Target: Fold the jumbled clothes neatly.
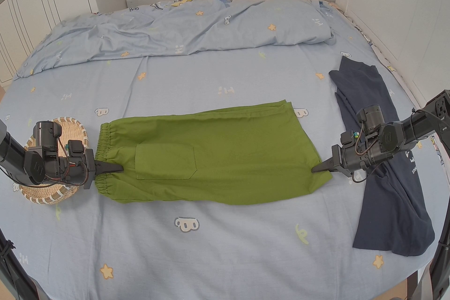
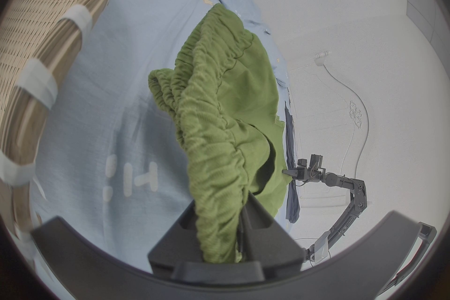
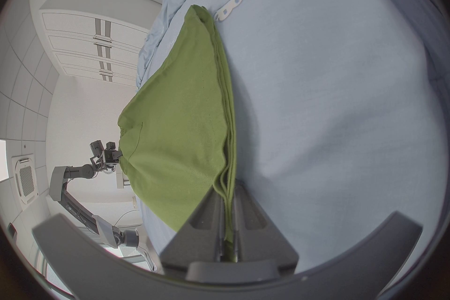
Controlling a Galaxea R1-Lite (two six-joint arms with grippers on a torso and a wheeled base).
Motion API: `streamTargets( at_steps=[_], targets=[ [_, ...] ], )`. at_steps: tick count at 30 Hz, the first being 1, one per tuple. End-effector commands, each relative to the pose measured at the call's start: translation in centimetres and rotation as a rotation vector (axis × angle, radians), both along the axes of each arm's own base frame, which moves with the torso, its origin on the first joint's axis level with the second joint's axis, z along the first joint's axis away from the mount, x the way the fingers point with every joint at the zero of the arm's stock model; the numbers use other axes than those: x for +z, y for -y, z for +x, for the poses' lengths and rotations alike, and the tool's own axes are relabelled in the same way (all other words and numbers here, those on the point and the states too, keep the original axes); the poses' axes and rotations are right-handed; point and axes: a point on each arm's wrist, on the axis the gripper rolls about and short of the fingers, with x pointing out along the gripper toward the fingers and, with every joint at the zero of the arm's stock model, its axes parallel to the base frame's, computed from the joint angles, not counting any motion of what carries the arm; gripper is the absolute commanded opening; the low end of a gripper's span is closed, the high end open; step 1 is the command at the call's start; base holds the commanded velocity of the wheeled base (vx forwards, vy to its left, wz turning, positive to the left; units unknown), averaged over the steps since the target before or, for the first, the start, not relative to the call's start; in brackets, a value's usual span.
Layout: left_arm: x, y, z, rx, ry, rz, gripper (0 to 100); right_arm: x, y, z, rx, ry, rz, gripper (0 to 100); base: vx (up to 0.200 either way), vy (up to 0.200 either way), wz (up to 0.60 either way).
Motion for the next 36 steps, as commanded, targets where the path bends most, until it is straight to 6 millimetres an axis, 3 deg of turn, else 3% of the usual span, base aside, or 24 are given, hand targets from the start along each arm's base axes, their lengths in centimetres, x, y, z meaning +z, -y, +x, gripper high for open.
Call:
streamTargets(
  at_steps=[1,12,17,24,25,29,36],
  targets=[
    [0.0,0.0,0.0,0.002,0.0,0.0,0,1.4,0.1,-0.4,0.001,0.042,0.003,0,0.0,0.0,0.0],
    [0.3,0.1,-0.3,0.001,-0.003,-0.001,0,5.1,-0.1,-2.6,0.01,0.12,0.007,0,0.0,0.0,0.0],
    [0.4,0.1,-0.8,0.004,-0.039,-0.008,0,5.3,0.1,-4.4,0.013,0.104,0.0,0,0.0,0.0,0.0],
    [2.8,0.4,-3.9,0.002,-0.139,-0.019,0,4.6,0.5,-8.9,0.016,0.038,-0.016,0,0.0,0.0,0.0],
    [2.7,0.5,-4.8,-0.009,-0.165,-0.01,0,3.8,0.6,-10.6,0.033,0.009,-0.031,0,0.0,0.0,0.0],
    [1.8,0.2,-7.9,-0.048,-0.207,0.032,0,2.4,1.0,-14.5,0.077,-0.033,-0.058,0,0.0,0.0,0.0],
    [-1.6,0.0,-12.9,-0.149,-0.282,0.089,0,0.7,0.8,-20.9,0.131,-0.092,-0.068,0,0.0,0.0,0.0]
  ],
)
